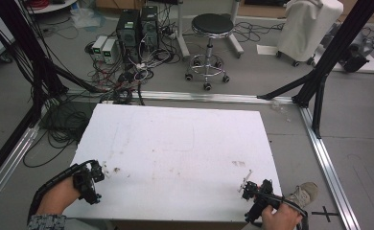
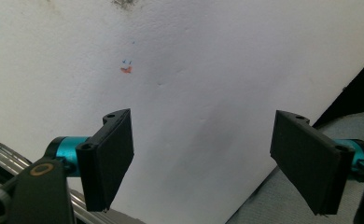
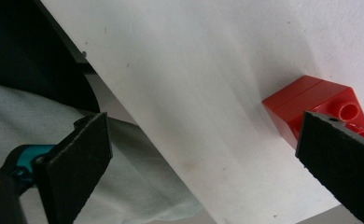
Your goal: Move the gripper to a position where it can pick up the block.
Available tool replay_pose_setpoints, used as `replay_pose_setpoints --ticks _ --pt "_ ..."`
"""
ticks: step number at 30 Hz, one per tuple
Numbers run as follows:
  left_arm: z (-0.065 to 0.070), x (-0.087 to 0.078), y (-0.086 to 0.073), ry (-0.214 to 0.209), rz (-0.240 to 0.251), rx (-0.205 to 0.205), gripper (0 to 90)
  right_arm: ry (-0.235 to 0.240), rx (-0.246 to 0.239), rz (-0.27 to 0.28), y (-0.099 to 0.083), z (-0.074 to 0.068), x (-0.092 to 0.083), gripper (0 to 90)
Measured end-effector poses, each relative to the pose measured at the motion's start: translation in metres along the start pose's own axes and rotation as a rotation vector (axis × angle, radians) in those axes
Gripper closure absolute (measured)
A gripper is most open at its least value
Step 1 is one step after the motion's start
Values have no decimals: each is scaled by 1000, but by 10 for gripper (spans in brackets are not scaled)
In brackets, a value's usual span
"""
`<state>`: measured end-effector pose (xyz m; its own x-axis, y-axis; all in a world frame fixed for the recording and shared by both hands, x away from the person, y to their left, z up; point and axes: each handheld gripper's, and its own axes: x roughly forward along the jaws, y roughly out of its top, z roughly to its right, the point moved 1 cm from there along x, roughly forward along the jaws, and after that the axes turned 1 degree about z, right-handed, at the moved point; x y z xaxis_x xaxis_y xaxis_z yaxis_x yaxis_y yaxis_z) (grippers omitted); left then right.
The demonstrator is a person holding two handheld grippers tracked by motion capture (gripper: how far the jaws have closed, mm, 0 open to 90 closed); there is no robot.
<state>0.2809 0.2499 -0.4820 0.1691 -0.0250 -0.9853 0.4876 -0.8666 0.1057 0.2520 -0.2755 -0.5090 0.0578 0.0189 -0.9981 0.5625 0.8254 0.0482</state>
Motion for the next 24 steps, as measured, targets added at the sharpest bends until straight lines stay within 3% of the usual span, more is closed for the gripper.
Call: replay_pose_setpoints --ticks 24 --pt "1 0 0 -5 8 -3 217 9 -9 7 0 0 -2 29"
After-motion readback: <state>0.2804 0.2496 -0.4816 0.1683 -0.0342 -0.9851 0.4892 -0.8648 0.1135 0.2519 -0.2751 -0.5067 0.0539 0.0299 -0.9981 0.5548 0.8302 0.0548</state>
